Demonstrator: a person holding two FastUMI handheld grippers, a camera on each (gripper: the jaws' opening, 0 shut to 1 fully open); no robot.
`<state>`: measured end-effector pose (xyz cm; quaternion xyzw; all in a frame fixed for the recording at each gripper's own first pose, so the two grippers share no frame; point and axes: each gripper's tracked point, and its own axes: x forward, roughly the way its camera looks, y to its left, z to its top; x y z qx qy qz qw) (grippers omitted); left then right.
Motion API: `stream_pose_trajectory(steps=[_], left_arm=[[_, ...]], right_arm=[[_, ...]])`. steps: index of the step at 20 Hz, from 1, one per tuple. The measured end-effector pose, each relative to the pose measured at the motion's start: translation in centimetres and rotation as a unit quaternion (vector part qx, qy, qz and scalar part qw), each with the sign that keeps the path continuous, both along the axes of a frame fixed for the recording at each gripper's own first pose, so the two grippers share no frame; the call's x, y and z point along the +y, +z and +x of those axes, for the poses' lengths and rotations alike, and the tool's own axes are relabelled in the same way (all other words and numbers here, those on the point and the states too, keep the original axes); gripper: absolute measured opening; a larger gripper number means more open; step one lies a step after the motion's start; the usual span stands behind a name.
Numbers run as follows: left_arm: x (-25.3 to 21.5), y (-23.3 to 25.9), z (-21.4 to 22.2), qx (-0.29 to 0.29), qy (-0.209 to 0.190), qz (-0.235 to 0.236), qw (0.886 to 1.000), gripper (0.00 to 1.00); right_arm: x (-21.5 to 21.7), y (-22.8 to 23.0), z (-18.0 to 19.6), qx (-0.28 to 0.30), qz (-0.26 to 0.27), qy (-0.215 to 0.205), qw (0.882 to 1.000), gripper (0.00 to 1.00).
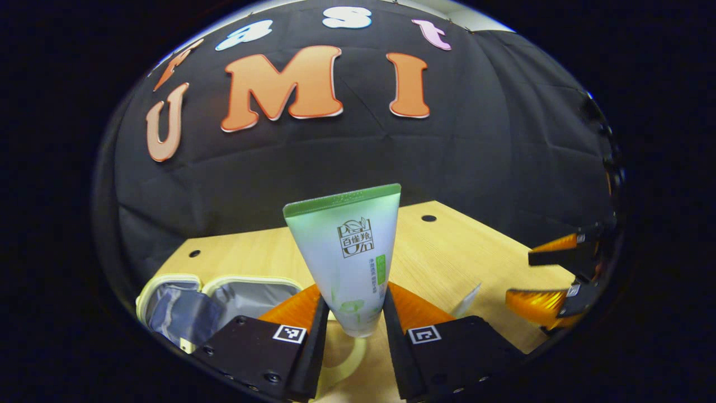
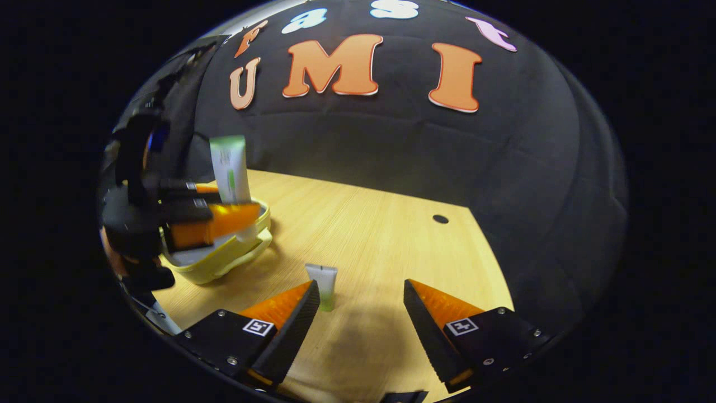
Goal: First open the suitcase, pack the skin care products into it, and then close the suitcase.
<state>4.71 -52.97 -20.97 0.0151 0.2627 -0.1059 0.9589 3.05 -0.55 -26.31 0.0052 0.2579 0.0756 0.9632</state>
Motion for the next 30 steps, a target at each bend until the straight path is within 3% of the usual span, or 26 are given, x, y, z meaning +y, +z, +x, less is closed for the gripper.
stream_pose_trajectory(steps=[7,9,10,15,16,24,30], left_arm=[[7.3,3.0,-2.2,-0.013,0.076,0.036,0.996,0.51],[9.1,3.1,-2.9,-0.010,0.092,0.044,0.995,0.51],[10.2,3.2,-3.2,-0.008,0.099,0.048,0.994,0.51],[14.6,2.7,-4.5,0.006,0.115,0.051,0.992,0.51],[15.3,2.8,-4.5,0.008,0.115,0.053,0.992,0.51],[19.1,3.5,-4.6,0.020,0.079,0.040,0.996,0.52],[20.0,0.5,-5.3,0.066,0.040,0.017,0.997,0.52]], right_arm=[[3.4,-5.4,1.7,0.045,0.039,0.039,0.997,0.90],[4.1,-6.4,2.5,0.050,0.034,0.044,0.997,0.83],[4.6,-6.7,2.9,0.054,0.037,0.046,0.997,0.73],[6.0,-7.7,3.7,0.066,0.040,0.025,0.997,0.51],[6.8,-7.4,3.3,0.077,0.052,0.027,0.995,0.32],[10.4,1.9,2.8,0.024,0.070,0.008,0.997,0.35],[15.2,7.2,2.7,-0.005,0.074,0.030,0.997,0.35]])
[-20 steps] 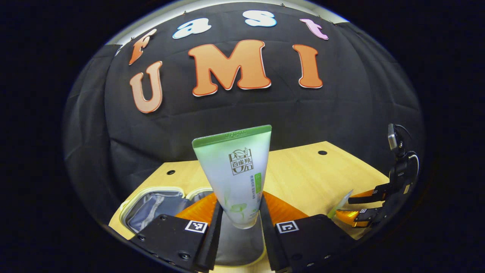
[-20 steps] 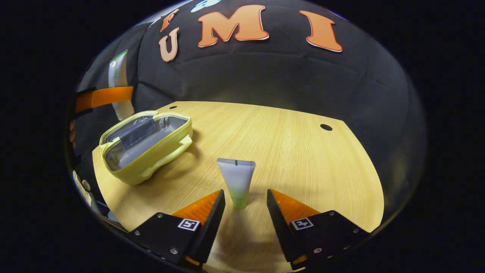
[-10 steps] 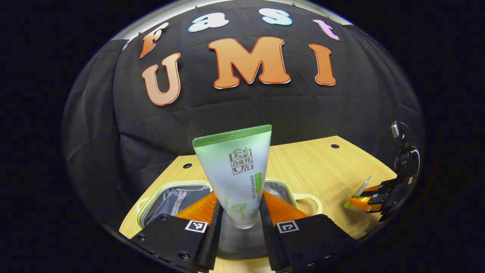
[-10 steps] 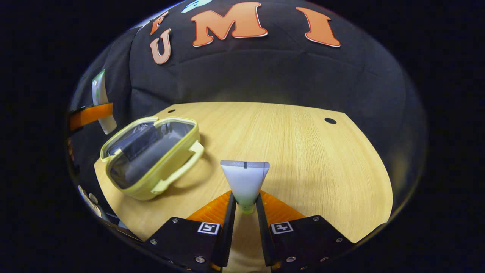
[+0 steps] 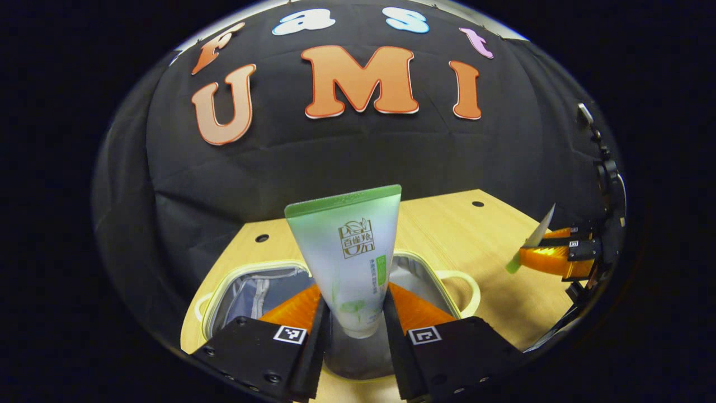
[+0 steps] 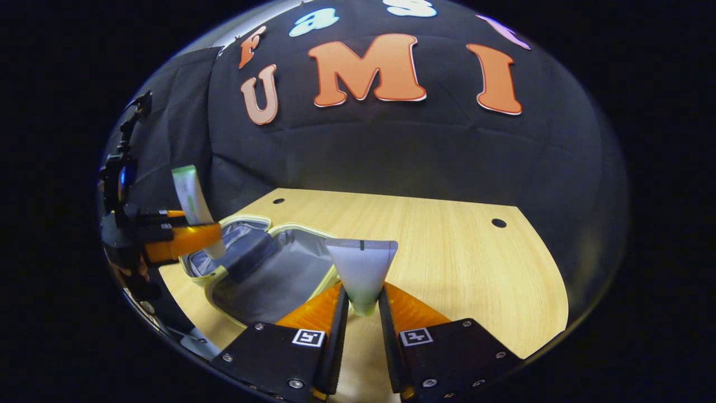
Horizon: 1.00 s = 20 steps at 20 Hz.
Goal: First open the suitcase, pack the skin care products into it, and then close the suitcase.
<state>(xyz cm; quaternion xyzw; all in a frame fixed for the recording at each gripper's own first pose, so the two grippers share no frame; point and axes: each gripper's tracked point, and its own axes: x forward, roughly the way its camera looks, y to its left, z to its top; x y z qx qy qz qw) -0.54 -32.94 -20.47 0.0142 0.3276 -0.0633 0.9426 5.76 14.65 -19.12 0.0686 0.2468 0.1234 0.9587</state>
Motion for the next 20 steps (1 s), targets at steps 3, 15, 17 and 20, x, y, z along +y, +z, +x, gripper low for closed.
stream_pose_trajectory(steps=[3,15,17,20], left_arm=[[0.4,-3.1,-0.8,0.046,-0.010,-0.013,0.999,0.52],[0.0,-12.8,-1.9,0.207,-0.053,-0.058,0.975,0.52],[-0.6,-13.8,-1.9,0.238,-0.052,-0.062,0.968,0.52],[-1.0,-15.8,-2.1,0.280,-0.033,-0.066,0.957,0.52]], right_arm=[[2.8,0.4,-0.2,-0.001,-0.011,0.018,1.000,0.35],[10.5,-2.0,0.4,0.047,-0.009,0.043,0.998,0.35],[10.5,-2.6,1.0,0.059,-0.009,0.039,0.997,0.35],[10.7,-3.4,1.6,0.073,-0.002,0.040,0.996,0.35]])
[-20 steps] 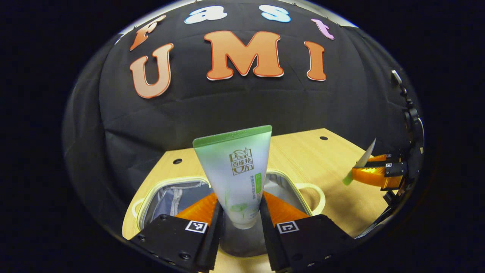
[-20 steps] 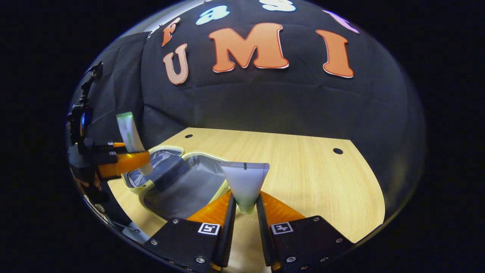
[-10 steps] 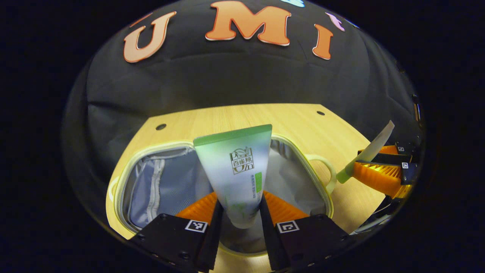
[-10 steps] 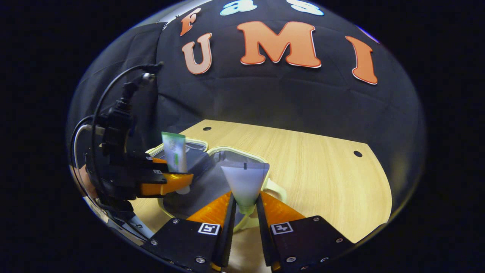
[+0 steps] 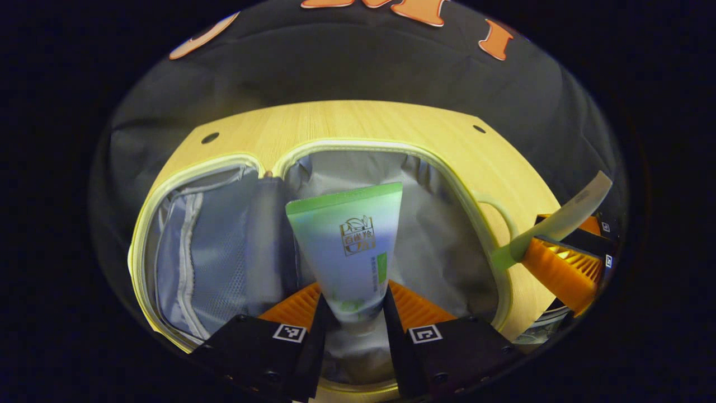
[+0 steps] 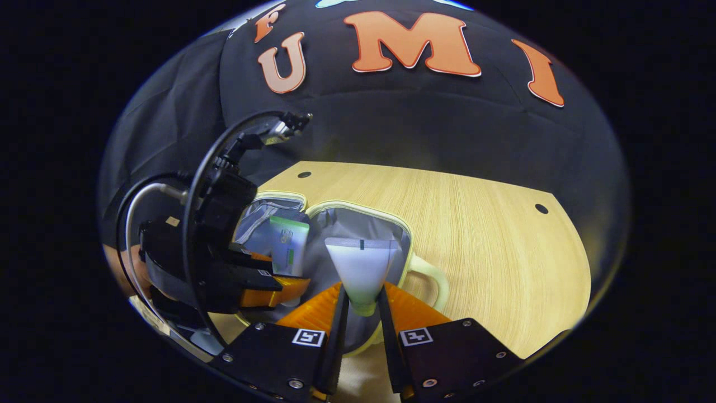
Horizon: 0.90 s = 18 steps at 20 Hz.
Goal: First open the suitcase, pack the skin care products into it, and then close the suitcase.
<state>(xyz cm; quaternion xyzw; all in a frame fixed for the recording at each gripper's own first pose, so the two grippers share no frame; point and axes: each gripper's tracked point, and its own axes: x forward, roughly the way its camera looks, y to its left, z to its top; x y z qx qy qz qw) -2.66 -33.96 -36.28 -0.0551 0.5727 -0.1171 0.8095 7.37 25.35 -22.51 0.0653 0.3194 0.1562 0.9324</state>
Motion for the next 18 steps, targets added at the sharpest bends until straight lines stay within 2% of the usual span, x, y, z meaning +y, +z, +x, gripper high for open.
stream_pose_trajectory(steps=[1,4,7,9,10,12,15,16,18], left_arm=[[0.0,-0.1,0.7,-0.006,0.005,0.000,1.000,0.52],[-0.4,-1.9,0.5,0.029,0.008,0.012,0.999,0.52],[0.1,-2.6,0.5,0.043,0.014,0.046,0.998,0.51],[-0.5,-2.0,0.4,0.036,0.021,0.035,0.998,0.51],[-0.5,-1.4,0.3,0.029,0.027,0.032,0.999,0.63],[0.3,0.4,0.3,0.002,0.038,0.036,0.999,0.73],[2.5,3.9,0.5,-0.048,0.047,0.059,0.996,0.78],[3.8,5.2,0.8,-0.069,0.048,0.074,0.994,0.82],[6.2,7.5,1.4,-0.107,0.064,0.092,0.988,0.82]], right_arm=[[0.0,-0.3,0.2,0.005,0.001,0.001,1.000,0.35],[0.0,-1.0,0.7,0.018,0.003,0.010,1.000,0.35],[0.1,-1.6,1.2,0.029,0.008,0.017,0.999,0.35],[0.1,-1.7,1.2,0.032,0.011,0.023,0.999,0.35],[0.0,-1.9,1.3,0.034,0.013,0.024,0.999,0.35],[0.2,-2.2,1.4,0.041,0.018,0.026,0.999,0.35],[0.4,-3.0,1.4,0.056,0.019,0.036,0.998,0.35],[0.6,-3.3,1.4,0.063,0.019,0.038,0.997,0.35],[1.0,-4.0,1.4,0.074,0.023,0.041,0.996,0.35]])
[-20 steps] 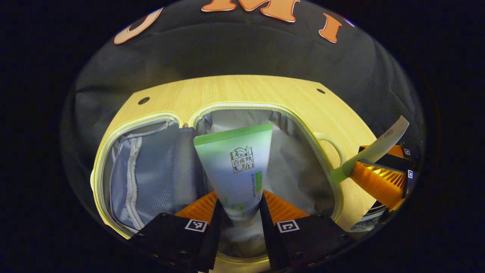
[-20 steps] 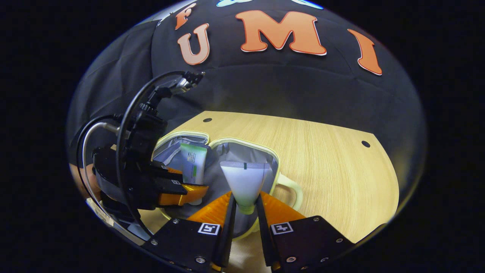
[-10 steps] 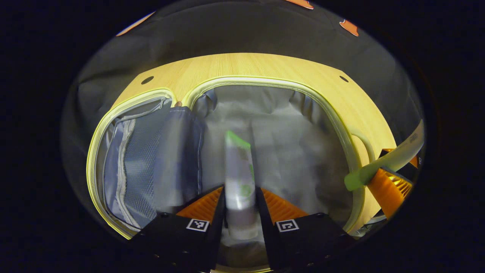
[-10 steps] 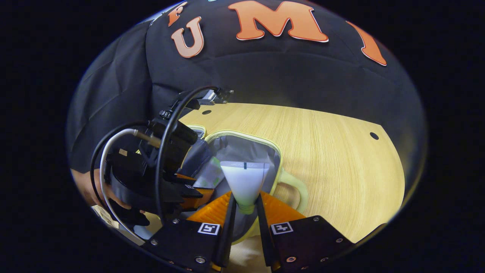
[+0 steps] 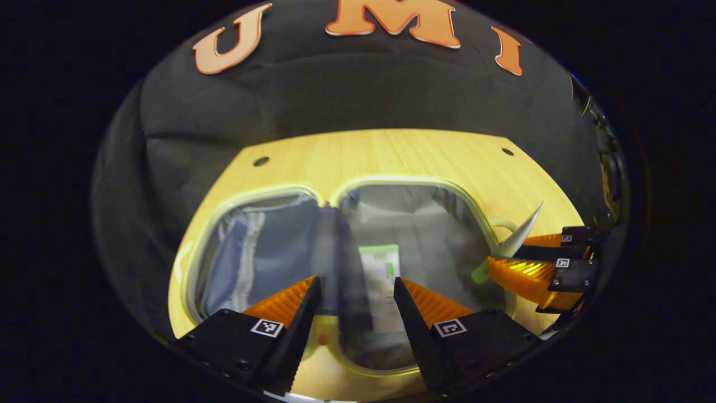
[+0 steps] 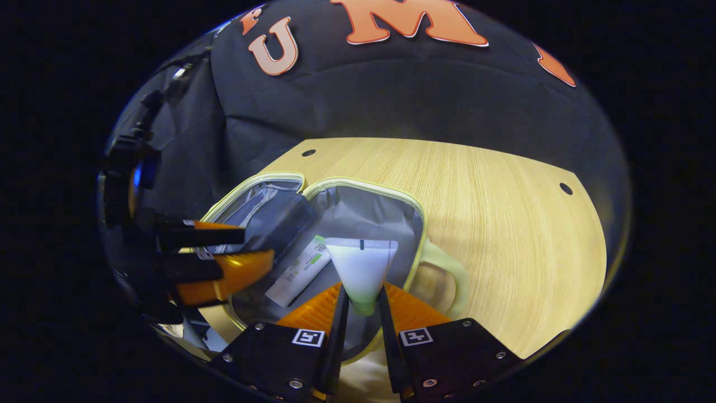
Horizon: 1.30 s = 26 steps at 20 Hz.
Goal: First open the suitcase, pack the skin care products into it, and then close the suitcase.
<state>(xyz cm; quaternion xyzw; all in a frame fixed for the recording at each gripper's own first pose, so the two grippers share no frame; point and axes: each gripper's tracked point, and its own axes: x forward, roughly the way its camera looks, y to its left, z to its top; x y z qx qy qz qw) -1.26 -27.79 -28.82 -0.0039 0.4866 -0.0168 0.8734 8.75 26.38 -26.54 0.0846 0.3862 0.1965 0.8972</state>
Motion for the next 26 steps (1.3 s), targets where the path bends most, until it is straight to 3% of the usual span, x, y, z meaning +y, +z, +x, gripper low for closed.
stream_pose_trajectory(steps=[1,2,8,9,10,15,17,20,23,24,26], left_arm=[[1.4,0.9,0.0,-0.016,0.011,0.010,1.000,0.82],[2.9,1.6,0.3,-0.033,0.022,0.019,0.999,0.82],[13.7,3.3,-1.0,-0.065,0.096,0.052,0.992,0.84],[15.4,3.1,-1.2,-0.064,0.107,0.056,0.991,0.85],[17.1,2.7,-1.4,-0.061,0.119,0.057,0.989,0.85],[23.8,1.2,-2.4,-0.064,0.174,0.042,0.982,0.86],[26.3,0.6,-2.6,-0.066,0.193,0.044,0.978,0.86],[28.9,-0.6,-2.7,-0.060,0.219,0.032,0.973,0.86],[30.9,-2.3,-3.0,-0.053,0.242,0.025,0.969,0.86],[31.4,-2.7,-2.9,-0.053,0.247,0.020,0.967,0.86],[32.2,-3.4,-3.0,-0.049,0.256,0.003,0.966,0.86]], right_arm=[[0.4,-0.2,0.0,0.006,0.002,0.001,1.000,0.30],[0.5,-0.4,-0.2,0.012,0.003,0.001,1.000,0.35],[2.1,-2.3,0.4,0.051,0.001,-0.018,0.999,0.36],[2.2,-2.6,0.5,0.060,0.001,-0.024,0.998,0.31],[2.3,-2.8,0.6,0.066,0.001,-0.028,0.997,0.37],[2.4,-2.6,0.8,0.076,0.004,-0.046,0.996,0.41],[2.5,-2.3,0.7,0.076,0.007,-0.050,0.996,0.46],[2.2,-1.7,0.7,0.068,0.003,-0.054,0.996,0.62],[1.7,-1.2,0.1,0.064,-0.004,-0.054,0.996,0.67],[1.4,-0.8,0.0,0.060,-0.007,-0.056,0.997,0.63],[0.6,0.4,0.2,0.038,-0.012,-0.063,0.997,0.71]])
